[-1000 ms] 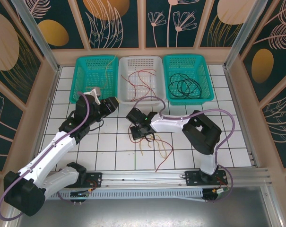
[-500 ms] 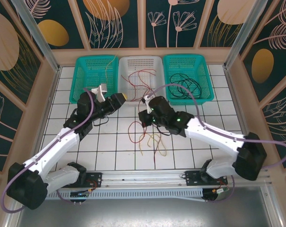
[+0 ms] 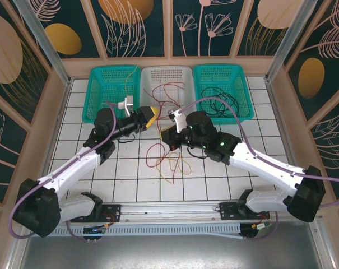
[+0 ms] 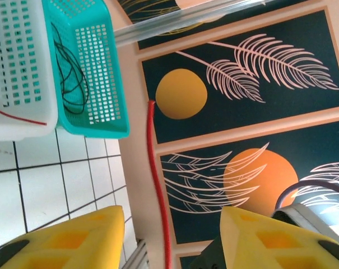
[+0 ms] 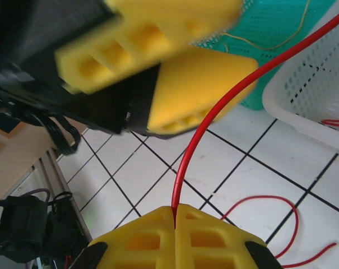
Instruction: Untangle the cables
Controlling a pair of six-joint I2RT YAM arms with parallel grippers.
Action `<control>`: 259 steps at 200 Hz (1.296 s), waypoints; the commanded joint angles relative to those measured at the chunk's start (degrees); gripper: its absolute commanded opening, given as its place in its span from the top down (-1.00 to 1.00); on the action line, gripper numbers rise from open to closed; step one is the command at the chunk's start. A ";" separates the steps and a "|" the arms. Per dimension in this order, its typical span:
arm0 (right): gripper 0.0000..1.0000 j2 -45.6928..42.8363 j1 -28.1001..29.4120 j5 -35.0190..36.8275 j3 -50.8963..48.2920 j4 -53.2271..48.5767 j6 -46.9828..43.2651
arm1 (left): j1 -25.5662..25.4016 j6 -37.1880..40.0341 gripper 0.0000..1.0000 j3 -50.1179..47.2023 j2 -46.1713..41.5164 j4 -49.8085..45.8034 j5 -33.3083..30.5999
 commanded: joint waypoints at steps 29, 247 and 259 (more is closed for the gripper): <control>1.00 1.74 0.47 -3.22 4.19 0.32 -1.92 | -0.28 -2.24 0.31 2.46 1.82 6.77 2.68; -0.23 2.29 -1.38 -2.55 16.34 -3.51 3.02 | -1.16 16.78 1.00 7.06 -5.35 21.17 -9.51; -0.26 2.84 -1.31 -3.01 18.30 -5.39 0.87 | -1.16 17.58 1.00 8.22 -5.21 19.69 -8.16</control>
